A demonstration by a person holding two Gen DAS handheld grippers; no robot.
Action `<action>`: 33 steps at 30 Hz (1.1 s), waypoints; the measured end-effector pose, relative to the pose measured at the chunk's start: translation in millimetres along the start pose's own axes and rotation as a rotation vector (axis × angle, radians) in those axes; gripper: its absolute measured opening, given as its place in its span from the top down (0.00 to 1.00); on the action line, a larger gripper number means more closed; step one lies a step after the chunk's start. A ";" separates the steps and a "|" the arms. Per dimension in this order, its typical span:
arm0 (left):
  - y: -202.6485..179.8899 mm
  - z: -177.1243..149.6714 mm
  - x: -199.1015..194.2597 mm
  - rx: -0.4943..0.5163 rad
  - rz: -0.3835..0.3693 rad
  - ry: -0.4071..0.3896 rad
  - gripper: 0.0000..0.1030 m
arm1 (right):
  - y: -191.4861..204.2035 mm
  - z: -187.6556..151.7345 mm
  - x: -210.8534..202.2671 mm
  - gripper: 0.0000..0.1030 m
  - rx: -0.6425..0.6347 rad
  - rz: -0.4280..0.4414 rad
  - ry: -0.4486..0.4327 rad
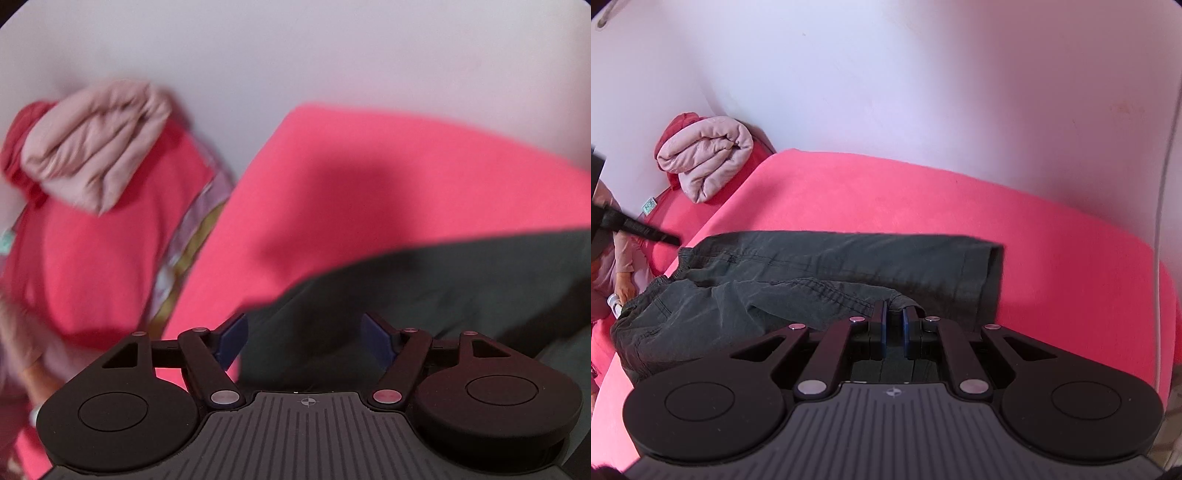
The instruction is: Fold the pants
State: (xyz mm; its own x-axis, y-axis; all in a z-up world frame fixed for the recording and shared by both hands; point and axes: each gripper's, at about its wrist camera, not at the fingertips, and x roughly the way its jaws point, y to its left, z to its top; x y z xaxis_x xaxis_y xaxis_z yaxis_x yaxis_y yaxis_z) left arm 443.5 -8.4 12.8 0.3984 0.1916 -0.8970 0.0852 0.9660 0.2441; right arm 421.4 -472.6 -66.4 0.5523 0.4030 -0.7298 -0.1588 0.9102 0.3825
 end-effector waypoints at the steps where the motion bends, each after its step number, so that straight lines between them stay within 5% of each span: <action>1: 9.2 -6.2 0.3 -0.008 0.008 0.020 0.00 | 0.0 -1.9 0.3 0.89 0.003 -0.001 0.000; 11: 48.3 -30.3 23.1 -0.057 0.021 0.131 0.00 | 3.9 -5.1 2.3 0.89 -0.010 -0.017 0.001; 23: 61.7 -37.1 25.1 -0.082 0.008 0.129 0.00 | 7.8 -10.2 7.2 0.88 -0.007 -0.028 0.002; 33: 60.5 -44.4 31.4 -0.141 -0.090 0.114 0.00 | 10.7 -11.8 9.2 0.88 -0.011 -0.036 0.005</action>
State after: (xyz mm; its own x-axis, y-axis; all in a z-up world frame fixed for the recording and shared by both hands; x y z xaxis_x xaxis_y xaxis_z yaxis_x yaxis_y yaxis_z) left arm 420.6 63.7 -16.9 0.2878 0.1142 -0.9509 -0.0164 0.9933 0.1143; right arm 415.2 -458.0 -75.8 0.5537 0.3703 -0.7459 -0.1474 0.9251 0.3499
